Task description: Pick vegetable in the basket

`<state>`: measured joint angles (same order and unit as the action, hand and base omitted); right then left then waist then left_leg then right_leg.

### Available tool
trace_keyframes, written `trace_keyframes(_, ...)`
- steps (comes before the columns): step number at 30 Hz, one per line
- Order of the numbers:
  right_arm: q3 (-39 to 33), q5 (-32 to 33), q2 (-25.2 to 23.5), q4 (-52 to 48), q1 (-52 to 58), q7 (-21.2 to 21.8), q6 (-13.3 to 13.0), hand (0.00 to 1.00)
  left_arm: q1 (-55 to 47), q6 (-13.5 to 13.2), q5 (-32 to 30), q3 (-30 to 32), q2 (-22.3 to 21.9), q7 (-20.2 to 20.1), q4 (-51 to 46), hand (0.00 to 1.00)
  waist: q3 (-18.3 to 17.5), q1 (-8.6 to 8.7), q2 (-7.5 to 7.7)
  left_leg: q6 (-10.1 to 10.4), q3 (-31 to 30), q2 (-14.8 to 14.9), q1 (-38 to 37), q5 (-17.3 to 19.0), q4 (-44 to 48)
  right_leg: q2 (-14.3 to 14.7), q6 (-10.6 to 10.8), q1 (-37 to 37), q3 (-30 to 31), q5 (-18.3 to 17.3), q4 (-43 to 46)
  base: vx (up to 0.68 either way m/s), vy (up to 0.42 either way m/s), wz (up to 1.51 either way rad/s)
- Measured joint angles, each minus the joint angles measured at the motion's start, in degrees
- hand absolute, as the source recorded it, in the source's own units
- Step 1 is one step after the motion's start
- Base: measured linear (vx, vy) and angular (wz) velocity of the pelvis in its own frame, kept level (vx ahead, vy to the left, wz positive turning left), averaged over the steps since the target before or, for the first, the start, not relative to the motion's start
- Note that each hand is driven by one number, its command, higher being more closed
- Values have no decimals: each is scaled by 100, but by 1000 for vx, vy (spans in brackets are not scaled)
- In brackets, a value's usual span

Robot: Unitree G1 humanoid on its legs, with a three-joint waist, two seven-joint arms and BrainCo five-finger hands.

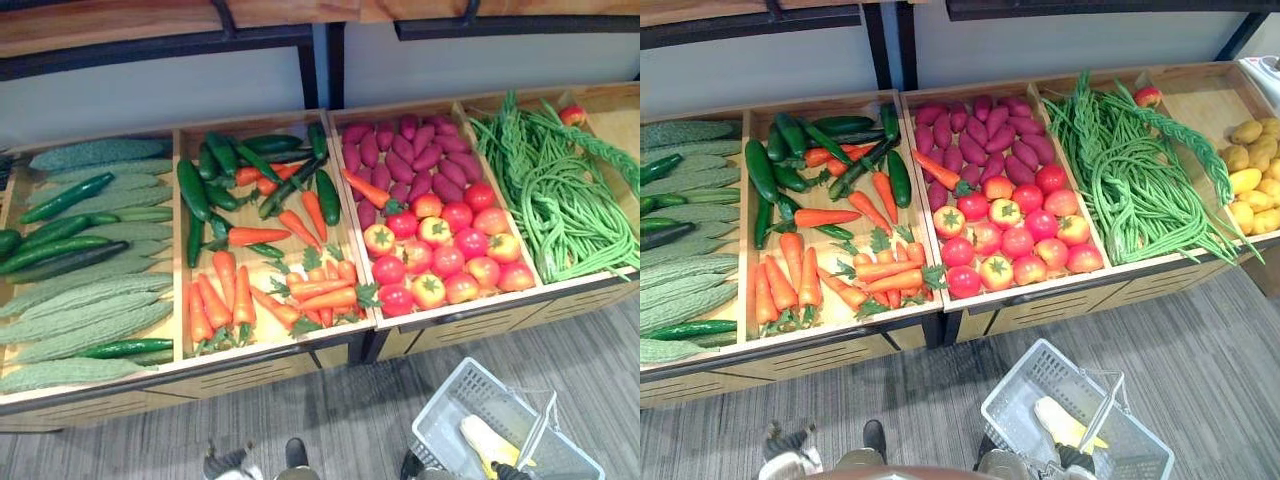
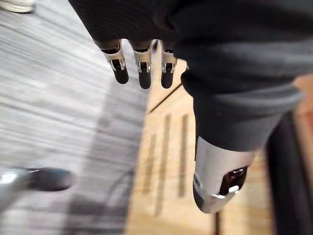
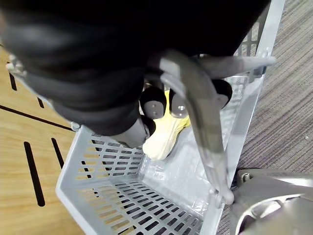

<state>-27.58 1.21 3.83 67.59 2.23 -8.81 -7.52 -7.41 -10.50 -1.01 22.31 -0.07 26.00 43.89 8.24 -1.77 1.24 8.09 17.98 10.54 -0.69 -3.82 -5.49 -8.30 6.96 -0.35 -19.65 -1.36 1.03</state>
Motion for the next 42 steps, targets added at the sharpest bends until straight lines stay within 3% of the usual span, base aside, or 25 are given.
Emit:
trace_keyframes(2,200,1,-7,-4,15,-87,-96,100,-34,-87,-317,-7,25,613,-1060,0,-2,3,0,-2,1,0,-13,-1,-1,1,5,11,-3,6,1,-37,7,1)
trace_keyframes(7,443,3,-10,-42,117,-95,-194,100,-93,-99,-1718,-192,44,1342,-2581,0,-50,9,-80,-5,19,24,-72,-1,-36,32,-20,98,-25,65,-70,-44,-7,0)
trace_keyframes(12,566,44,-20,-50,160,-60,-236,100,-94,-25,-2658,-297,465,1591,-3629,0,-93,10,-121,-10,65,33,-120,-2,-38,71,-34,200,7,151,-259,-16,-4,-4)
trace_keyframes(15,650,63,-13,-153,188,-34,-263,100,-50,-37,-3132,-507,1063,1605,-3946,0,-120,15,-142,-17,195,42,-160,8,-40,95,-44,195,113,220,-345,-4,-3,-17)
trace_keyframes(21,734,105,25,-166,209,108,-275,100,99,-343,-3697,-1316,2245,988,-3581,0,-142,34,-160,-9,372,34,-186,40,-40,115,-45,176,283,331,-508,12,-3,-14)
trace_keyframes(29,1018,99,101,-273,238,236,-297,100,414,-527,-4107,-2229,3087,260,-2494,0,-174,160,-183,11,854,20,-366,158,-31,124,-26,97,730,460,-624,24,2,-29)
trace_keyframes(35,1343,93,218,-400,254,297,-299,100,1009,-570,-4306,-2929,3296,-185,-1837,0,-195,209,-238,12,1157,37,-456,158,-10,133,-31,33,950,483,-617,4,-14,-22)
trace_keyframes(42,1523,88,262,-564,299,302,-328,100,1407,-680,-4297,-3535,3291,-419,-1530,0,-200,287,-321,41,1302,86,-438,179,-23,173,-47,-62,1026,497,-598,-28,-32,-8)
